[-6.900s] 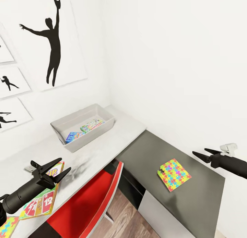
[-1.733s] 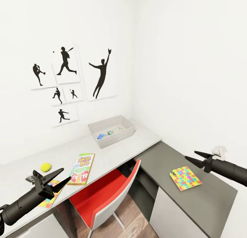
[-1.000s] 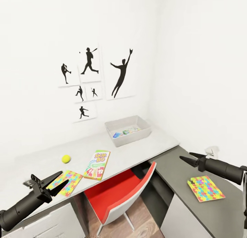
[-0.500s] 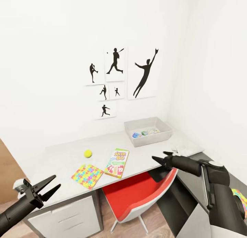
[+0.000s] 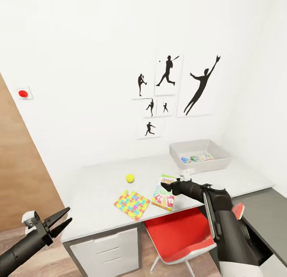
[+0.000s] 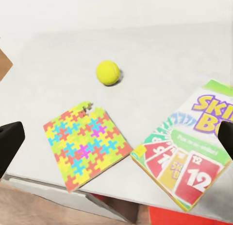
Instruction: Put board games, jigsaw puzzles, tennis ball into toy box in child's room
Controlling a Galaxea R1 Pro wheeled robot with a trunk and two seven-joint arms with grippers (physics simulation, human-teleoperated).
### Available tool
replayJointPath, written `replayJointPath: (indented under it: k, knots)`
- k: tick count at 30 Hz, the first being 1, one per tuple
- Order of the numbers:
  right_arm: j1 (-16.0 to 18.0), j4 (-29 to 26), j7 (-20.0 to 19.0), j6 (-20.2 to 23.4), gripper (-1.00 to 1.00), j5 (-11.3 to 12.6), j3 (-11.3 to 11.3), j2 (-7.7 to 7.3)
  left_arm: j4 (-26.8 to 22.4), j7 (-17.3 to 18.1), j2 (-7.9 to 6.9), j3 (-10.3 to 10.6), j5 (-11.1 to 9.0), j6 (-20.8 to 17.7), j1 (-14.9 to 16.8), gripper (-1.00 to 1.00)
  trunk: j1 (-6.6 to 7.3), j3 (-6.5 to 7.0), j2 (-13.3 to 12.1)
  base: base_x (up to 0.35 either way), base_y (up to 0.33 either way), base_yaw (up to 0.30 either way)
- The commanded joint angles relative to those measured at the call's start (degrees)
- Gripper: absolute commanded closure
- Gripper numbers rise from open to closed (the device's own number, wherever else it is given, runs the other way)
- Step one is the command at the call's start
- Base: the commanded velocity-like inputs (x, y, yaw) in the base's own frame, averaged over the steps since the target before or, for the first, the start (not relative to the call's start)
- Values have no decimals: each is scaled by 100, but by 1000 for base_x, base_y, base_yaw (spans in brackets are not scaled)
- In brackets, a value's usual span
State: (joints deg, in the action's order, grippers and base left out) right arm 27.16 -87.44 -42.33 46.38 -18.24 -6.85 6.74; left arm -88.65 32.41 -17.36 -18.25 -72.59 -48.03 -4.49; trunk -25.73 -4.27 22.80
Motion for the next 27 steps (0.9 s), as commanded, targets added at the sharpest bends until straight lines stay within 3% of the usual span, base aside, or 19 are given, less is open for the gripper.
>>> replayJointPath:
  k: [1,10,11,12,13,15,16,18,20,23,27]
  knots:
    - [11,23,-13,-2,-100,-50,-7,9,11,3,1,-4,-4,-25,1,-100,-6,-12,12,209,317,11]
    - [6,41,182,-34,-100,-56,27,22,318,25,4,-10,25,-5,1,-100,-6,-12,12,220,315,3]
    - [4,162,822,-33,-100,-18,394,45,342,35,4,-12,25,-4,1,-100,-6,-12,12,206,314,0]
    - [3,177,910,-33,-100,-13,447,47,343,35,4,-13,25,-4,1,-100,-6,-12,12,204,314,6]
    - [135,560,1254,7,-100,3,640,54,348,17,-2,-20,18,-4,-7,-100,-6,-15,12,138,253,237]
    - [236,718,1266,15,-100,3,644,55,349,7,-3,-20,19,-4,-7,-100,-6,-23,12,99,182,238]
    - [530,1247,1281,24,-100,2,643,55,356,-13,-7,-20,27,-4,-7,-100,-6,-29,12,29,53,192]
    - [654,1483,1284,24,-100,5,640,55,382,-23,-14,-21,31,-4,-7,-100,-6,-41,12,21,38,184]
    - [822,1819,1293,21,-100,10,627,55,698,-165,-36,-21,30,-2,22,-100,-6,-55,12,10,18,182]
    - [884,1958,1335,21,-100,12,621,55,941,-254,-48,-21,32,4,46,-100,-6,-76,12,5,9,186]
    - [973,2098,1767,20,-100,20,615,59,1133,-400,-55,-21,85,10,85,-100,-6,-105,12,2,3,190]
